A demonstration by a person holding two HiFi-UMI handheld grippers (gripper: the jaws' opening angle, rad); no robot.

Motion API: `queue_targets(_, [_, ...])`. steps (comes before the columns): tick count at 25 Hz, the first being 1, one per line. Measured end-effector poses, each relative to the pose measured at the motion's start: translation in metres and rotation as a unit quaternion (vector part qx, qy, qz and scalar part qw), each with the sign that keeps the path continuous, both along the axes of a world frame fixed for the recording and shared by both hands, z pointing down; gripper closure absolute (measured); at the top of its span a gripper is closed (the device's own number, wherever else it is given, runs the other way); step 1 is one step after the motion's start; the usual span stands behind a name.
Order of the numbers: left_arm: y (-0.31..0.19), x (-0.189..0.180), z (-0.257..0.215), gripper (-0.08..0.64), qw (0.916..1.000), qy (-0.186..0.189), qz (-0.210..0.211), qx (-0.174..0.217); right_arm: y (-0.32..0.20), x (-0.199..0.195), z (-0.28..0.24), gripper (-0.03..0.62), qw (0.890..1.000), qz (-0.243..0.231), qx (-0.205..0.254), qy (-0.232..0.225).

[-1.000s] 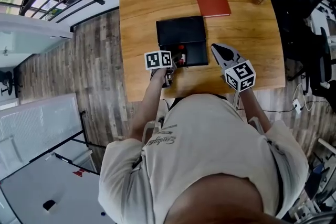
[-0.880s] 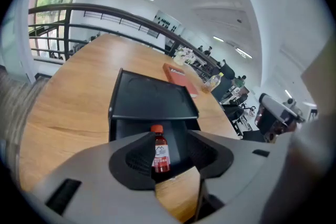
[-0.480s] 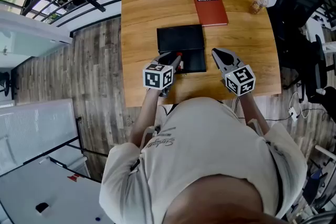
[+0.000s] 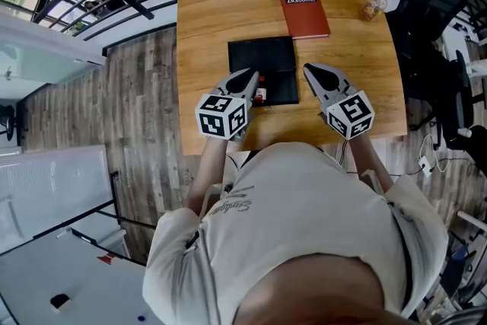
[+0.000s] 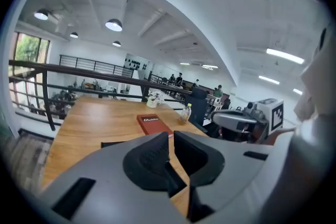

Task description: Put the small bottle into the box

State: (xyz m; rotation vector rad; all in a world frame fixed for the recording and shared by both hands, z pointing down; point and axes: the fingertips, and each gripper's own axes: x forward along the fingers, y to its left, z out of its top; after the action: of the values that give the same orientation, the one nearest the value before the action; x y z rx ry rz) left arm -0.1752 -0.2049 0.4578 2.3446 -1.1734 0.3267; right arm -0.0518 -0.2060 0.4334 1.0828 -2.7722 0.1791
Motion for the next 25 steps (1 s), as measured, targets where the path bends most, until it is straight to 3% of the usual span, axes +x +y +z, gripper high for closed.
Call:
queue_targets(4, [0.0, 0.007, -0.032, 0.52, 0.9918, 0.125, 0.005, -0.023, -0.004, 0.008, -0.018, 0.597, 0.999, 0.015, -0.006, -0.043])
queue_targets(6, [-0.003, 0.006, -0.046, 0.521, 0.9901, 0.14, 0.001, -0.013, -0.007, 0.014, -0.027, 0.597, 0.998, 0.025, -0.002, -0.05])
queue_targets(10, [-0.008, 0.001, -0.075, 0.522, 0.9915, 0.126, -0.007, 0.033, -0.01, 0.021, -0.048, 0.598, 0.998, 0.036, 0.022, -0.043])
queue_targets(13, [-0.014, -0.009, -0.09, 0.522, 0.9937, 0.061, -0.029, 0.09, -0.009, 0.021, -0.07, 0.598, 0.998, 0.037, 0.043, -0.038])
queue_targets(16, [-0.02, -0.016, -0.098, 0.524, 0.9905, 0.006, -0.045, 0.13, -0.008, 0.02, -0.095, 0.598, 0.996, 0.038, 0.062, -0.044])
queue_targets(19, [-0.024, -0.02, -0.103, 0.525, 0.9882, 0.001, -0.053, 0.144, -0.009, 0.02, -0.111, 0.597, 0.995, 0.042, 0.077, -0.046])
queue_targets(25, [-0.038, -0.028, -0.099, 0.526, 0.9892, 0.02, -0.062, 0.131, -0.016, 0.024, -0.107, 0.597, 0.994, 0.062, 0.088, -0.025])
